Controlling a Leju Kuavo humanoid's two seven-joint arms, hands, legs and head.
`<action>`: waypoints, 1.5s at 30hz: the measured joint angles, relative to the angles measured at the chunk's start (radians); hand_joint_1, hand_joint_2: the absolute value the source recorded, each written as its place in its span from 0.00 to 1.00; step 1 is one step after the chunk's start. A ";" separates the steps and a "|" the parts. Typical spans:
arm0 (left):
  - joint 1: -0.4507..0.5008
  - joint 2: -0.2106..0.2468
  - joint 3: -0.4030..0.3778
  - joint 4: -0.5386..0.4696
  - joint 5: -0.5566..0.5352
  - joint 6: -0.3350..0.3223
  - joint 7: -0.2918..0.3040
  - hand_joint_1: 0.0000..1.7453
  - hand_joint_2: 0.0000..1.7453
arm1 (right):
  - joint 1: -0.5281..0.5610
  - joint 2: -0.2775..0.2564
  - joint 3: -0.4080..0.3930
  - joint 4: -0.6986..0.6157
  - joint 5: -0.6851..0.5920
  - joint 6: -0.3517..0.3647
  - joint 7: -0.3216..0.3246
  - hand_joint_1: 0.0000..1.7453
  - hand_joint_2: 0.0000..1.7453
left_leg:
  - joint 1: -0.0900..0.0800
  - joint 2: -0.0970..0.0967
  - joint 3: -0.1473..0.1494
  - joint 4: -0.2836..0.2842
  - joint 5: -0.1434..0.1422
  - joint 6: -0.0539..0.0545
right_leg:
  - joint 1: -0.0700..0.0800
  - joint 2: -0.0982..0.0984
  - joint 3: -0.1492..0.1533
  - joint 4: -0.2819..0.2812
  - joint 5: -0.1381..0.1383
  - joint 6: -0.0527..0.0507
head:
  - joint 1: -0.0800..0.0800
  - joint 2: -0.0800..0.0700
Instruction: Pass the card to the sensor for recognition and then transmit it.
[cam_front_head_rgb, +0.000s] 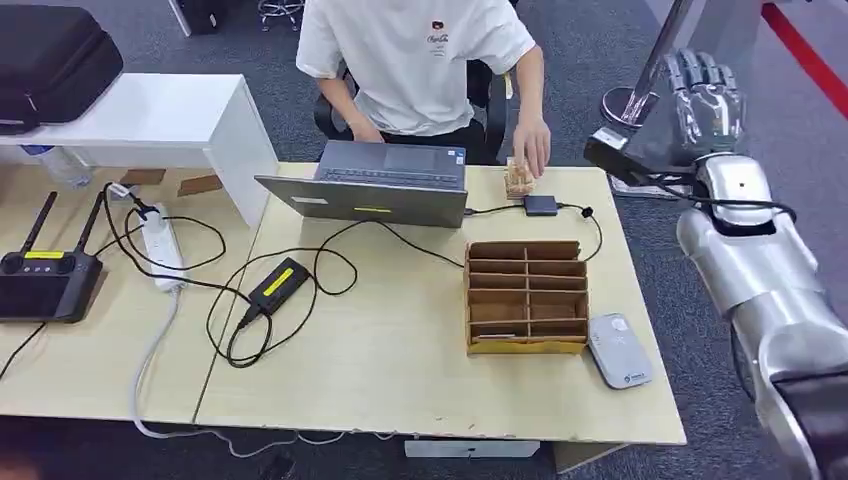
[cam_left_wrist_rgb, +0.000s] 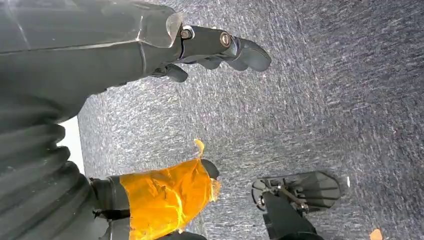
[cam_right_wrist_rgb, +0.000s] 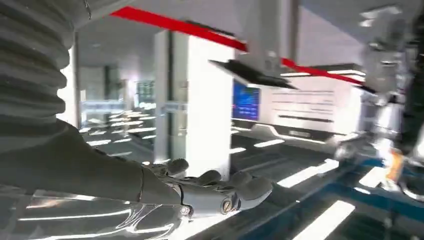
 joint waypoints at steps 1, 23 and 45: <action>0.001 0.002 0.000 0.000 0.002 0.000 0.000 0.00 1.00 | -0.014 -0.022 0.000 0.018 0.012 0.018 0.011 0.00 1.00 | 0.000 0.000 0.000 0.000 0.000 0.000 | 0.000 0.000 0.000 0.000 0.000 0.000 | 0.001 0.000; 0.038 0.029 0.047 0.000 0.026 0.000 -0.015 0.00 1.00 | 0.153 -0.582 -0.140 0.217 -0.066 0.150 0.131 0.00 1.00 | 0.000 -0.008 -0.006 0.003 -0.003 0.005 | 0.001 -0.008 -0.002 -0.001 -0.001 0.002 | 0.000 0.000; 0.050 0.037 0.079 0.000 0.022 0.010 -0.017 0.00 1.00 | 0.847 -0.501 -0.528 0.283 -0.272 0.034 0.169 0.00 1.00 | 0.001 -0.006 -0.004 0.000 -0.003 0.004 | 0.002 -0.007 -0.001 -0.001 -0.003 0.003 | 0.000 0.000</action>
